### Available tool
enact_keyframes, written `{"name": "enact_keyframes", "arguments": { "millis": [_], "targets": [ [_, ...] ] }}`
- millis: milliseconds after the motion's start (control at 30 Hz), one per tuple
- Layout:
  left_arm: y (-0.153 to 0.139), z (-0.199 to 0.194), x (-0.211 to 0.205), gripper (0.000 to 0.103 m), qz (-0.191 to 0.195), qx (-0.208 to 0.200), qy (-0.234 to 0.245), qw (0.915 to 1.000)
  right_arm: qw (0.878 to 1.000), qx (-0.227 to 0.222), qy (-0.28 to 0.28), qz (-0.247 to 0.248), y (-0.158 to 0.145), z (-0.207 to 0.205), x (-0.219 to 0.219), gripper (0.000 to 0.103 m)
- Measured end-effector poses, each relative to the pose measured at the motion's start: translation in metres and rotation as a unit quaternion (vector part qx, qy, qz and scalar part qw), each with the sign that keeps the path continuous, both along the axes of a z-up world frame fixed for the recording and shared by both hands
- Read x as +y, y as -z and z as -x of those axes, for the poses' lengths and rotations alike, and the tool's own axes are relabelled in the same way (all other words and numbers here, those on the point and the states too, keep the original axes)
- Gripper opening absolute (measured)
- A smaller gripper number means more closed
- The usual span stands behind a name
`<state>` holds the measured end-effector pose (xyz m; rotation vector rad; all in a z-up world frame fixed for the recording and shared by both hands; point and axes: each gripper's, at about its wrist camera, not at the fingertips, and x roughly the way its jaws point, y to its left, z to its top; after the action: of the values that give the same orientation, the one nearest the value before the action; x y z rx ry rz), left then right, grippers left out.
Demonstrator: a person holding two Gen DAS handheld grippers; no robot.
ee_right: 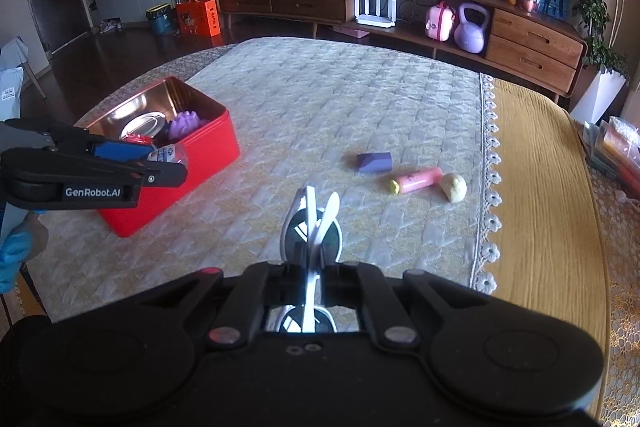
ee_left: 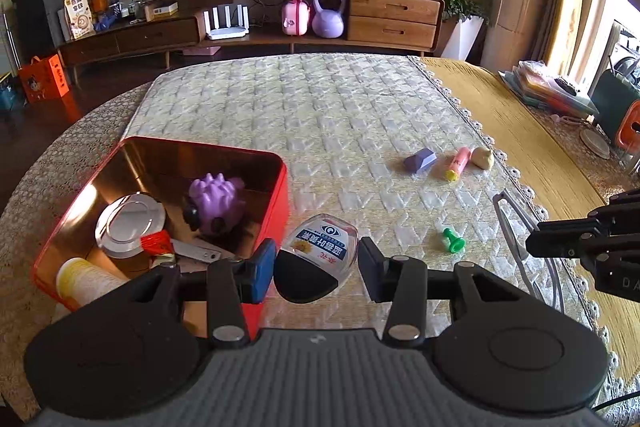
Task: Organize rigid objects
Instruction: 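Carry the bottle into the red box with the left tool while the right carries the sunglasses there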
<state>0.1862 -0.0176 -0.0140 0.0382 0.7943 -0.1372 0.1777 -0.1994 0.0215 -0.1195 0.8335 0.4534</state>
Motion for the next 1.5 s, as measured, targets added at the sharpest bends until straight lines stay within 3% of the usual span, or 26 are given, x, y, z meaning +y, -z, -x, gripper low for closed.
{"name": "enact_keyframes", "arguments": {
  "millis": [433,833,1200,1500],
  "targets": [
    [-0.021,0.014,0.068,0.044,-0.002,-0.008,-0.046,0.9989,0.998,-0.019,-0.058,-0.02,-0.037,-0.012,0.068,0.005],
    [-0.022,0.014,0.121,0.044,-0.015,-0.007,-0.087,0.9961,0.994,-0.027,-0.102,-0.019,-0.046,-0.034,0.139,0.005],
    [-0.015,-0.004,0.154,0.044,-0.026,-0.001,-0.111,0.9935,0.995,-0.02,-0.099,-0.022,-0.04,-0.071,0.188,0.005],
    [0.0,-0.028,0.156,0.044,-0.012,0.005,-0.108,0.994,0.995,0.013,-0.096,-0.017,-0.01,-0.092,0.212,0.005]
  ]
}}
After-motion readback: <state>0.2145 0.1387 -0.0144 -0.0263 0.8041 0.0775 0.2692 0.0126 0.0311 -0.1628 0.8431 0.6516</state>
